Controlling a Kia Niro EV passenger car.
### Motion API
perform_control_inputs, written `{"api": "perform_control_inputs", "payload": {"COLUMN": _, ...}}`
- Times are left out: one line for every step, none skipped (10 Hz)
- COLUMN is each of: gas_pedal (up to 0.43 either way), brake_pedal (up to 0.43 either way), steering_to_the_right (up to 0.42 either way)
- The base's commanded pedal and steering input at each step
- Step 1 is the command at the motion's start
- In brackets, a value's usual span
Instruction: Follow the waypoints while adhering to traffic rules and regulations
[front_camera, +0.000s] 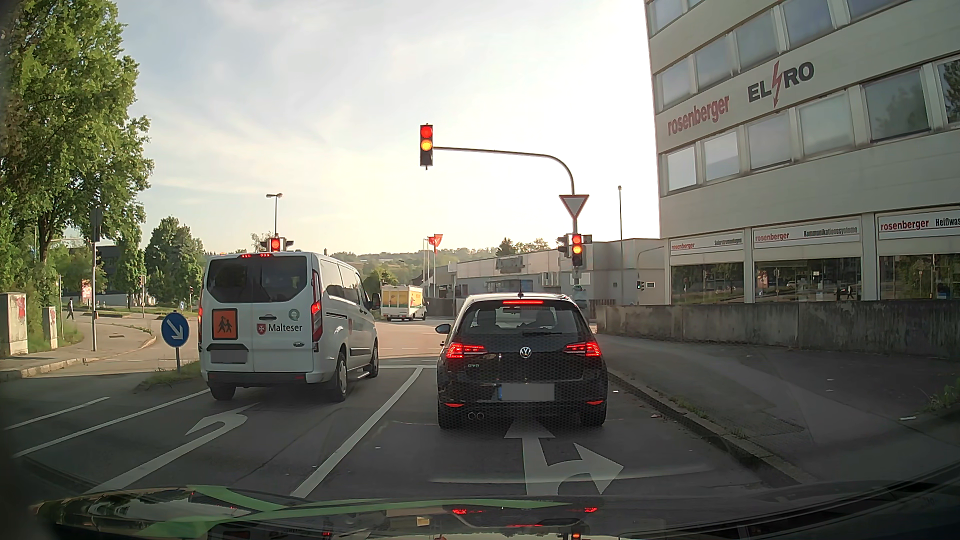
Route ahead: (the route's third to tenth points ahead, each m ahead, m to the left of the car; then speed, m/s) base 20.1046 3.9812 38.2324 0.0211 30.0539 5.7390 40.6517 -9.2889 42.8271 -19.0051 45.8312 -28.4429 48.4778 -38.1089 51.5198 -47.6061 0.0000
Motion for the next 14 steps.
{"api": "perform_control_inputs", "payload": {"gas_pedal": 0.000, "brake_pedal": 0.506, "steering_to_the_right": -0.021}}
{"api": "perform_control_inputs", "payload": {"gas_pedal": 0.000, "brake_pedal": 0.494, "steering_to_the_right": -0.021}}
{"api": "perform_control_inputs", "payload": {"gas_pedal": 0.000, "brake_pedal": 0.470, "steering_to_the_right": -0.021}}
{"api": "perform_control_inputs", "payload": {"gas_pedal": 0.000, "brake_pedal": 0.470, "steering_to_the_right": -0.021}}
{"api": "perform_control_inputs", "payload": {"gas_pedal": 0.000, "brake_pedal": 0.463, "steering_to_the_right": -0.021}}
{"api": "perform_control_inputs", "payload": {"gas_pedal": 0.000, "brake_pedal": 0.457, "steering_to_the_right": -0.021}}
{"api": "perform_control_inputs", "payload": {"gas_pedal": 0.000, "brake_pedal": 0.445, "steering_to_the_right": -0.021}}
{"api": "perform_control_inputs", "payload": {"gas_pedal": 0.000, "brake_pedal": 0.445, "steering_to_the_right": -0.021}}
{"api": "perform_control_inputs", "payload": {"gas_pedal": 0.000, "brake_pedal": 0.445, "steering_to_the_right": -0.021}}
{"api": "perform_control_inputs", "payload": {"gas_pedal": 0.000, "brake_pedal": 0.445, "steering_to_the_right": -0.021}}
{"api": "perform_control_inputs", "payload": {"gas_pedal": 0.000, "brake_pedal": 0.445, "steering_to_the_right": -0.025}}
{"api": "perform_control_inputs", "payload": {"gas_pedal": 0.000, "brake_pedal": 0.445, "steering_to_the_right": -0.027}}
{"api": "perform_control_inputs", "payload": {"gas_pedal": 0.000, "brake_pedal": 0.439, "steering_to_the_right": -0.028}}
{"api": "perform_control_inputs", "payload": {"gas_pedal": 0.000, "brake_pedal": 0.433, "steering_to_the_right": -0.028}}
